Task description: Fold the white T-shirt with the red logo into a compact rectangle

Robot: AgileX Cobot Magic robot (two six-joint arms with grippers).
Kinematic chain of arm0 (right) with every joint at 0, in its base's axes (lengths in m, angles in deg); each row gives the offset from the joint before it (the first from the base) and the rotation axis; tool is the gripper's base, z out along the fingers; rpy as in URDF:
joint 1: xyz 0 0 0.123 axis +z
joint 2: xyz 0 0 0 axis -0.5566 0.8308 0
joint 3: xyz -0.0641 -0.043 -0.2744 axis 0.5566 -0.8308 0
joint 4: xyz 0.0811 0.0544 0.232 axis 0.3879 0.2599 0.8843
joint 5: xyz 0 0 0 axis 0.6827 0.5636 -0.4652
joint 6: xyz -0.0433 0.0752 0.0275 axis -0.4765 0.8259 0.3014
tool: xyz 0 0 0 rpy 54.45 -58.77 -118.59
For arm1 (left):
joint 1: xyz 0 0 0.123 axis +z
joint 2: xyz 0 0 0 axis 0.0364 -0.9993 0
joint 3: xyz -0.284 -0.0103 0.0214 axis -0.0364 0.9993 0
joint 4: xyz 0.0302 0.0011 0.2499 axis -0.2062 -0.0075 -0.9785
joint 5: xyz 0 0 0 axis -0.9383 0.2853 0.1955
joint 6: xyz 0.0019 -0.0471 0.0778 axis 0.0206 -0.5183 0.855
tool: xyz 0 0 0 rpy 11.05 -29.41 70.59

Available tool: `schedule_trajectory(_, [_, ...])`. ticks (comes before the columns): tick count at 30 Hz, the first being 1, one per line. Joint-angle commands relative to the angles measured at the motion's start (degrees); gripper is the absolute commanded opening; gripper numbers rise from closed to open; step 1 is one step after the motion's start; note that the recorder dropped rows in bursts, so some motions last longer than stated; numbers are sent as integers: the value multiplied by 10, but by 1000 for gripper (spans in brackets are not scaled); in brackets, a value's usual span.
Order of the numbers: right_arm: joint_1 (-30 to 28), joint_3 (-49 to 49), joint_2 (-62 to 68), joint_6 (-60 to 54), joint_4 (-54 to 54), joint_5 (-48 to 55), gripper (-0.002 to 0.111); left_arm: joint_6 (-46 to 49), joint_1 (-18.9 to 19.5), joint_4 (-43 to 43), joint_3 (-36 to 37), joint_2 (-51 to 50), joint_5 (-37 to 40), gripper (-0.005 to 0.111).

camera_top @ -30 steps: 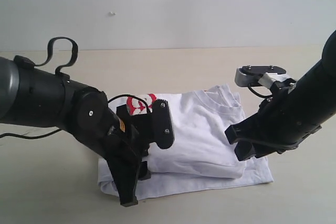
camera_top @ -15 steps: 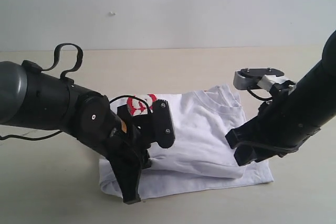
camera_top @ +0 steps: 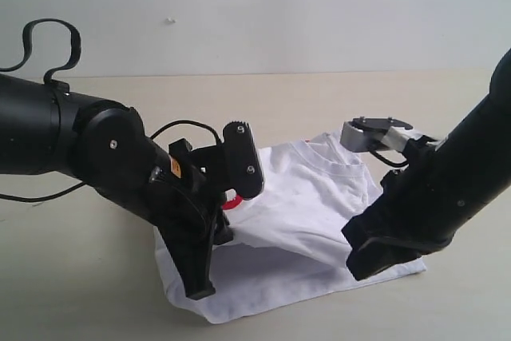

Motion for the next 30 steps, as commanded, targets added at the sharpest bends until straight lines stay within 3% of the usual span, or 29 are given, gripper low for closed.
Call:
schedule_trajectory(1, [1, -17, -2, -53, 37, 19, 4, 0, -2, 7, 1, 6, -15, 0])
schedule_trajectory(7, [35, -35, 11, -131, 122, 0, 0, 0, -2, 4, 1, 6, -42, 0])
schedule_trajectory(12, [92, -31, 57, -100, 134, -139, 0, 0, -2, 4, 1, 6, -46, 0])
schedule_trajectory(18, [135, 6, 127, -117, 185, -212, 0, 0, -2, 4, 1, 6, -58, 0])
schedule_trajectory(30, [164, 77, 240, -116, 201, -234, 0, 0, -2, 10, 1, 6, -53, 0])
